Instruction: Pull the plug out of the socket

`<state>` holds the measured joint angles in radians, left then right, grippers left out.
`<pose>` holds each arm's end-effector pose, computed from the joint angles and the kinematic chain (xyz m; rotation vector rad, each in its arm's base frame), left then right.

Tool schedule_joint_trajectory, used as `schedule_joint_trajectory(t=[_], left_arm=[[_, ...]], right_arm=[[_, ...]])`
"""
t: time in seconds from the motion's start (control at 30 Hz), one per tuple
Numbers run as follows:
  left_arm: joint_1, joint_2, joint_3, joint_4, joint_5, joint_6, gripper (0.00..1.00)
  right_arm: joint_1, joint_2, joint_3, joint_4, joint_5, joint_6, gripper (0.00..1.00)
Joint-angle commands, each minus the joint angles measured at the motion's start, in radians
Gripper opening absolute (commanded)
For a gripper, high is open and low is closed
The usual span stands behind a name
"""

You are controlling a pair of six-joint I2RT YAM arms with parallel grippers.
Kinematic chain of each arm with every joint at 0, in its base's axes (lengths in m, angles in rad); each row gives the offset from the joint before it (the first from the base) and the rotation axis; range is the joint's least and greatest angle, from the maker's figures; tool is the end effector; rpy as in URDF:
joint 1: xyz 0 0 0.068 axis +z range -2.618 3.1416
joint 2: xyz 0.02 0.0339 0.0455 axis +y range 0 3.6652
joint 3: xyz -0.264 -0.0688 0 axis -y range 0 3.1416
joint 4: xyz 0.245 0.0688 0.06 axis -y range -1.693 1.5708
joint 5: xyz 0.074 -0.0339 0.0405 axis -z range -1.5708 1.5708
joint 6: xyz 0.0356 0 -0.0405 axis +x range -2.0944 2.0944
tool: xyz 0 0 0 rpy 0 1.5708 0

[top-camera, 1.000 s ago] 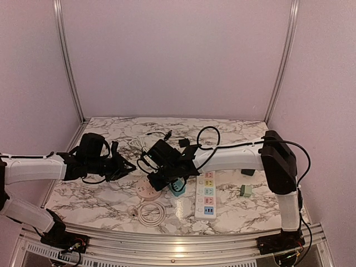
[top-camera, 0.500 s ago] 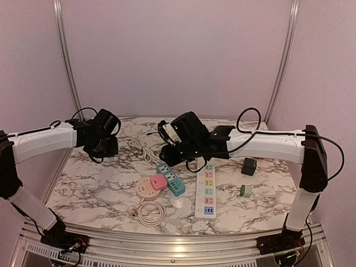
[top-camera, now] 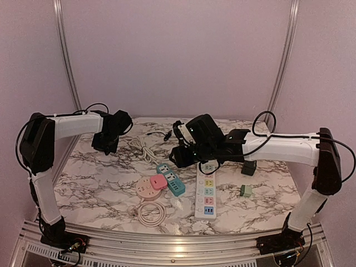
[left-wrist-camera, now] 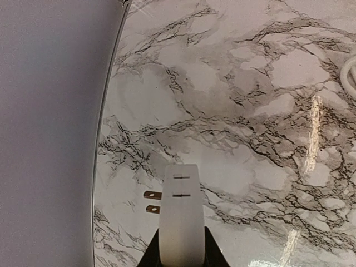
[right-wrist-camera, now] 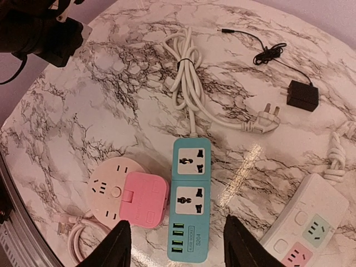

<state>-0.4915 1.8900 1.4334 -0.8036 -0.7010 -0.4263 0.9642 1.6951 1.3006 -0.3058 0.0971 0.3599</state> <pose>0.3460 -0.1592 0.2136 -0.0612 2.4906 0.6428 0.2227 0.3149 0.2662 -0.6447 2.2456 0.5781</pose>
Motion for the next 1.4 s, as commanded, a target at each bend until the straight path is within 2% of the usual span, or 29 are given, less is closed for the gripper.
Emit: schedule_joint_trajectory(t=[0.0, 0.33, 0.6, 0.9, 1.37], left_arm=[[0.028, 0.1, 0.062, -0.083, -0.054, 0.058, 0.0], [0.065, 0.24, 0.114, -0.085, -0.05, 0.099, 0.05], [0.065, 0.272, 0.117, -0.075, -0.023, 0.116, 0.19], [0.065, 0.246, 0.102, -0.059, 0.018, 0.124, 0.32], [0.062, 0.112, 0.045, -0.01, 0.129, 0.133, 0.62]], right_arm=[[-0.006, -0.04, -0.009, 0.023, 0.014, 0.008, 0.56], [-0.009, -0.043, -0.006, -0.001, 0.025, -0.003, 0.57], [-0.009, -0.031, -0.006, -0.003, 0.017, 0.006, 0.57], [-0.009, -0.015, -0.008, -0.001, 0.006, 0.014, 0.57], [-0.01, 0.033, -0.027, 0.029, -0.064, 0.049, 0.57]])
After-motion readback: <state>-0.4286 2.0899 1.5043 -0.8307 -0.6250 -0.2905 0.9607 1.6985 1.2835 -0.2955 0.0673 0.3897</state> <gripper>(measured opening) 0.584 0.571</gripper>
